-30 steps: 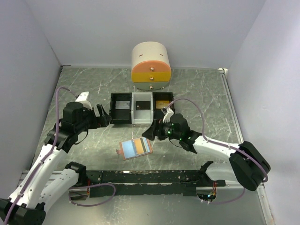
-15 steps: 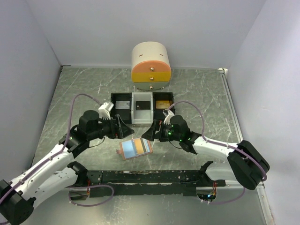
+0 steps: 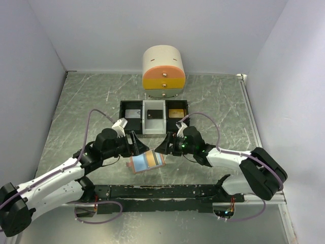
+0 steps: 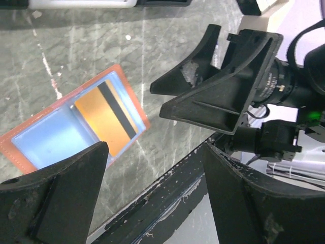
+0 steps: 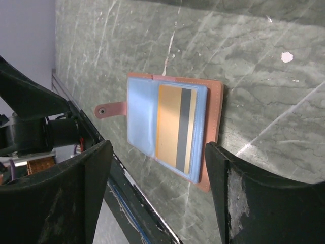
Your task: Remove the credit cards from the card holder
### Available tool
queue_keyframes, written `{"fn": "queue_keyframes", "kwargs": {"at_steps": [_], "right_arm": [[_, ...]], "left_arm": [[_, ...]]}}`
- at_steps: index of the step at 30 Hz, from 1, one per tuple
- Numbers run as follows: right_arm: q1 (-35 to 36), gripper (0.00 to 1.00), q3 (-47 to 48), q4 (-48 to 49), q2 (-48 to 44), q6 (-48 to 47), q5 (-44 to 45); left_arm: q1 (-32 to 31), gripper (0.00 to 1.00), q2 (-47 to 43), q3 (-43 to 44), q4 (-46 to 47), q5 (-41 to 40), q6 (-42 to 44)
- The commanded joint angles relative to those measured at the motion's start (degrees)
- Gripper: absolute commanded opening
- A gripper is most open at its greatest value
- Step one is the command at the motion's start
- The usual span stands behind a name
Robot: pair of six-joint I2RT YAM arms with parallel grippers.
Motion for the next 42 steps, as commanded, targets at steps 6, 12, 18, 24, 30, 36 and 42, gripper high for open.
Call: {"fn": "queue_keyframes", "kwargs": {"at_steps": [6, 12, 18, 24, 30, 36, 42], "right_arm": [[0.6, 0.6, 3.4, -1.5, 4.2, -0.8, -1.7], [2.2, 0.46, 5.0, -0.4, 8.0, -0.2, -2.7], [3.1, 0.35, 5.5, 0.9, 10.8, 0.6, -3.2], [3.3, 0.32, 4.9, -3.4, 10.1, -1.1, 1.4], [3.2, 0.25, 4.4, -5.0, 10.2, -1.5, 3.4], [3.3, 0.24, 3.4, -4.4, 10.6, -1.2, 4.2], [3.2, 0.2, 2.9, -2.8, 11.9, -0.5, 3.2]], "left_arm": [[-1.5, 0.79, 0.4, -5.7, 4.1, -3.3, -5.6], [-1.8, 0.75, 0.7, -5.6, 3.4, -4.3, -6.0], [-2.5, 0.71, 4.1, -5.0, 4.4, -4.1, -6.3], [-5.1, 0.7, 8.8, -3.5, 5.8, -4.9, -5.6], [-7.5, 0.61, 12.7, -3.1, 8.2, -7.0, -7.0], [-8.9, 0.63, 16.9, -3.9, 10.9, -10.4, -10.9], [-9.5, 0.61, 19.5, -7.0, 15.0, -12.5, -16.2]]}}
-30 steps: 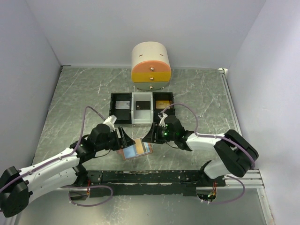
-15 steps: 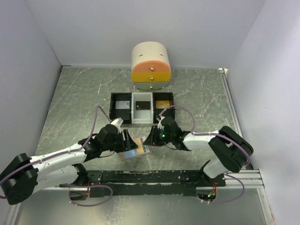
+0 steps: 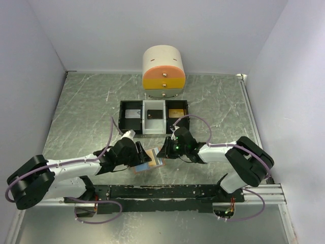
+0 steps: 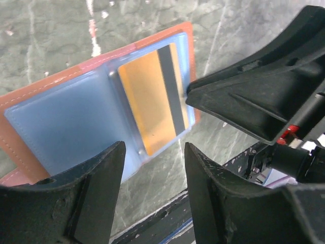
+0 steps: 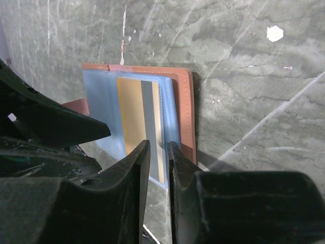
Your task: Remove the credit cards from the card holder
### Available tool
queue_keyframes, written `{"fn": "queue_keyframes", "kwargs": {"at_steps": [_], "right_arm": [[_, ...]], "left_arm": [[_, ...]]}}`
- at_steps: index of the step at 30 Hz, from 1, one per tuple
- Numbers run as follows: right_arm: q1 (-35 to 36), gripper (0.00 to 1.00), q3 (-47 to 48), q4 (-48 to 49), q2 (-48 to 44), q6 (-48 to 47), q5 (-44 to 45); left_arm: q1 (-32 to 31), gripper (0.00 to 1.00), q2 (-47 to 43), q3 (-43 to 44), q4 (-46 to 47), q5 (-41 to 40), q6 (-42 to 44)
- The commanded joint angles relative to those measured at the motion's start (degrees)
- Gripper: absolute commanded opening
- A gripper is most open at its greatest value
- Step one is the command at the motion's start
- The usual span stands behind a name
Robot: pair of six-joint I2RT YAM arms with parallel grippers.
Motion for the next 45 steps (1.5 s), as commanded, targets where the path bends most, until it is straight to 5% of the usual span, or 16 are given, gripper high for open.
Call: {"fn": "queue_keyframes", "kwargs": {"at_steps": [1, 13, 26, 45], "right_arm": [[0.1, 0.19, -1.6, 1.1, 1.1, 0.2, 0.7], [0.1, 0.13, -1.3, 1.8, 2.6, 0.3, -0.7], [0.1, 0.1, 1.4, -3.0, 1.6, -1.4, 0.6], [0.1, 0.14, 8.1, -12.1, -2.8, -6.7, 3.1]], "left_arm": [[-0.6, 0.6, 0.9, -2.8, 6.9, -3.0, -4.6], [-0.9, 0.5, 3.8, -5.9, 14.7, -3.1, -8.6], [-0.9, 0.38, 6.0, -1.9, 10.2, -2.7, -7.5], [-1.0, 0.4, 3.5, -3.4, 5.1, -6.2, -8.1]]}}
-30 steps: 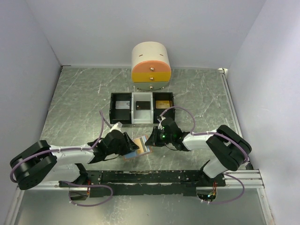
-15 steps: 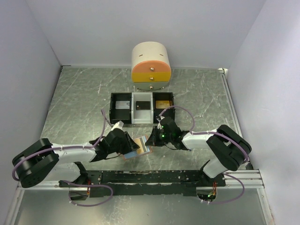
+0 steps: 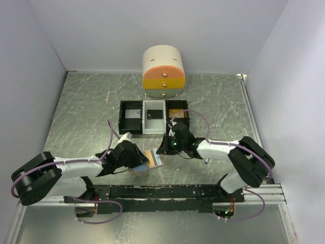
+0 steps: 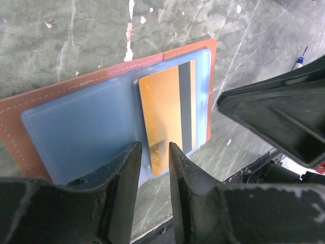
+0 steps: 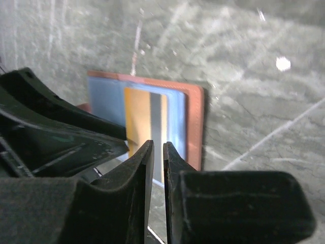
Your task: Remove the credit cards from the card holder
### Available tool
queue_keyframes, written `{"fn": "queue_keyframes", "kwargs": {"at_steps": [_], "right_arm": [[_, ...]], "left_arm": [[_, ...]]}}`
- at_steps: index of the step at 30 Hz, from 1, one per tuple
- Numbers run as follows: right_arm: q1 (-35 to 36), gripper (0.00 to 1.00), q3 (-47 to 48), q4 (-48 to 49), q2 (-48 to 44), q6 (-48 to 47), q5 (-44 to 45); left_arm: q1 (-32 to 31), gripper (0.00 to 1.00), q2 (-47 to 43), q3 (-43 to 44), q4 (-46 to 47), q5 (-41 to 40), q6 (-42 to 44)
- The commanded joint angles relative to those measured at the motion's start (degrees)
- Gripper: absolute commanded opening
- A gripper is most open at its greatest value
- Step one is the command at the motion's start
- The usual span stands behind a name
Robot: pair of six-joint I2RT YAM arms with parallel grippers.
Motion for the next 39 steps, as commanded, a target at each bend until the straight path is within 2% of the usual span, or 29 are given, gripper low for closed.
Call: {"fn": "queue_keyframes", "kwargs": {"at_steps": [1, 9, 13, 16, 19, 23, 29, 36, 39], "right_arm": [[0.1, 0.14, 3.4, -4.9, -3.3, -3.6, 2.8], [1.9, 0.14, 2.7, 2.8, 2.1, -1.2, -6.2], [2.2, 0.12, 1.5, 2.2, 4.4, -0.1, -2.5], [2.2, 0.12, -0.6, 0.8, 2.4, -0.1, 3.7], [2.2, 0.12, -1.2, -0.8, 0.6, -1.1, 5.7], [2.2, 0.13, -0.3, -2.1, 1.3, -2.3, 5.3], [2.2, 0.11, -1.8, 3.7, 4.9, 1.1, 1.5], [2.2, 0.09, -3.8, 4.4, 3.8, 2.7, 3.3], [2.2, 0.08, -4.3, 4.2, 2.6, 2.8, 4.0]], "left_arm": [[-0.4, 0.4, -0.9, 0.2, -2.4, -2.6, -0.1], [-0.4, 0.44, -0.9, -0.5, 0.0, -1.6, 0.3], [-0.4, 0.42, 1.6, 0.7, -0.1, -0.9, 1.0], [-0.4, 0.42, 1.8, 0.6, -0.5, -1.0, 0.8], [-0.4, 0.43, 1.0, -0.2, -0.5, -1.4, 0.3], [-0.5, 0.43, 0.0, -0.6, -1.1, -2.1, 0.1], [-0.4, 0.42, 0.6, -1.4, -0.4, -2.3, -0.5], [-0.4, 0.38, 1.0, -6.1, 7.8, -2.6, -4.3], [-0.5, 0.33, 1.5, -6.8, 9.5, -2.4, -5.1]]}}
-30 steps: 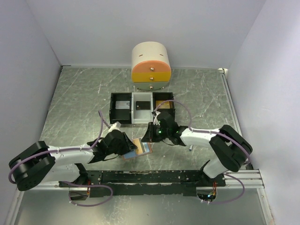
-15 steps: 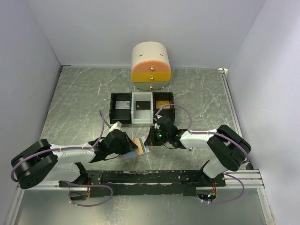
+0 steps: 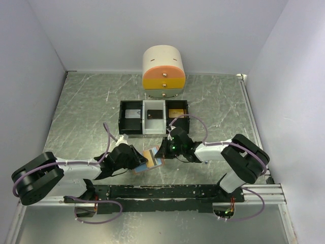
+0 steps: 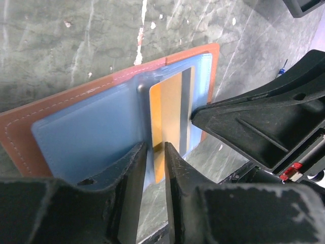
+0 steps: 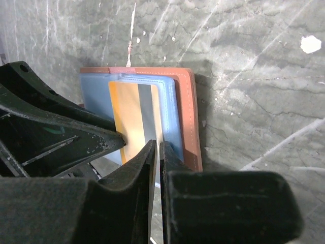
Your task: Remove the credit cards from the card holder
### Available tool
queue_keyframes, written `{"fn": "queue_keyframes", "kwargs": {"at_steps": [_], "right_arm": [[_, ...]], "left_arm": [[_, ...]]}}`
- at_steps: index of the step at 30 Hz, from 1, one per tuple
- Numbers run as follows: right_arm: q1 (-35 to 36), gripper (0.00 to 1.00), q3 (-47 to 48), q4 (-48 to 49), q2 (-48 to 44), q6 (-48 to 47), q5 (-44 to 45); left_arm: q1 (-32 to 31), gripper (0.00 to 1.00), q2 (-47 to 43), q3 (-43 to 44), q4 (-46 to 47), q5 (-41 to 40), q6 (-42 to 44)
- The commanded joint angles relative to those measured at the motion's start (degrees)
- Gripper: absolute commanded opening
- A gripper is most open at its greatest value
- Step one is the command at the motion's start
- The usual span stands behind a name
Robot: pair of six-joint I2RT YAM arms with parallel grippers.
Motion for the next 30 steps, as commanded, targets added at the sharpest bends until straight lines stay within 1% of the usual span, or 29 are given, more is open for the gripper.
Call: {"fn": "queue_keyframes", "kwargs": {"at_steps": [1, 7, 12, 15, 23, 27, 30], "right_arm": [[-0.1, 0.08, -2.2, -3.1, -0.9, -0.1, 3.2], [-0.1, 0.08, -2.2, -2.5, -0.2, -0.2, 1.8], [0.0, 0.09, -4.0, 1.7, -1.4, 1.5, 0.1], [-0.1, 0.09, -2.7, -0.2, -0.4, 0.2, -0.2], [0.0, 0.09, -2.8, -0.3, -0.5, 0.1, -0.3], [-0.1, 0.09, -2.2, -1.6, -1.4, -0.5, -0.2], [0.0, 0.1, -0.7, -2.4, -2.8, -3.0, -1.2]], "left_arm": [[-0.4, 0.31, 1.2, -2.2, 1.5, -1.2, -1.6], [-0.4, 0.26, 1.0, -1.5, 0.0, -1.3, -1.0], [-0.4, 0.23, 0.9, -1.3, -0.1, -0.8, -0.7], [-0.4, 0.19, 0.3, -1.1, -0.7, -0.8, -0.4], [-0.4, 0.12, -2.9, -1.2, -4.7, -2.0, -0.4], [-0.4, 0.11, -5.0, -1.5, -6.6, -2.8, -0.5], [-0.4, 0.11, -5.5, -1.5, -7.2, -2.9, -0.4]]}}
